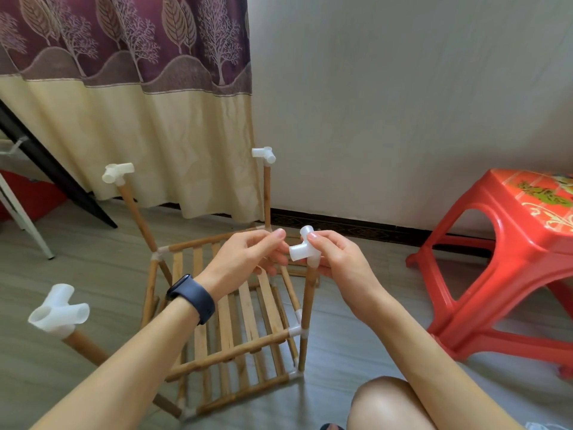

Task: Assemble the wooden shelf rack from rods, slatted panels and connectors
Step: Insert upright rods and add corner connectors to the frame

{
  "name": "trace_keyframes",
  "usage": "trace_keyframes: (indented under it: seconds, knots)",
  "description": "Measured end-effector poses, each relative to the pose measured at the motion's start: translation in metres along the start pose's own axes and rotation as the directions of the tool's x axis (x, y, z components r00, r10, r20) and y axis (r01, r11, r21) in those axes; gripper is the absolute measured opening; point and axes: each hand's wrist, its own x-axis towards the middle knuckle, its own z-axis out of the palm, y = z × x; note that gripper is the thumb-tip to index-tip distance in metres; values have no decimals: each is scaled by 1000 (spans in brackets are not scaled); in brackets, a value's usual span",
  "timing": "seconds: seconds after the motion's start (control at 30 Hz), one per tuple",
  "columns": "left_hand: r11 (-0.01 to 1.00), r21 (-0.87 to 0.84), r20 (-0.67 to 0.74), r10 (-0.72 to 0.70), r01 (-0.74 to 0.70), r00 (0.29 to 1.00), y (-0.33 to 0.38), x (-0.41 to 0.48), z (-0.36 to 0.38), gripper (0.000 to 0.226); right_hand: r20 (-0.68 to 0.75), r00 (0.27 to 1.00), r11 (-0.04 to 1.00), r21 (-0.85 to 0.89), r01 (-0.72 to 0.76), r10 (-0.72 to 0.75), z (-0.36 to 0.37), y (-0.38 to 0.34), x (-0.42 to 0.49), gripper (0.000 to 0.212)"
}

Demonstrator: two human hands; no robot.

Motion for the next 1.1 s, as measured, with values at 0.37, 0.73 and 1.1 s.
trace_keyframes:
  seconds: [0.37,0.73,1.1]
  knots:
    - [537,732,-149,-474,419,868,-145,17,28,66,30,989,984,110,138,-142,26,20,10,58]
    - [502,777,-194,-384,380,903,-190,-2,55,71,-167,946,958,30,286,-278,44,36,13,44]
    - [489,811,-117,-403,322,908,-188,-1,60,75,-248,923,953,-6,303,-295,35,39,3,48]
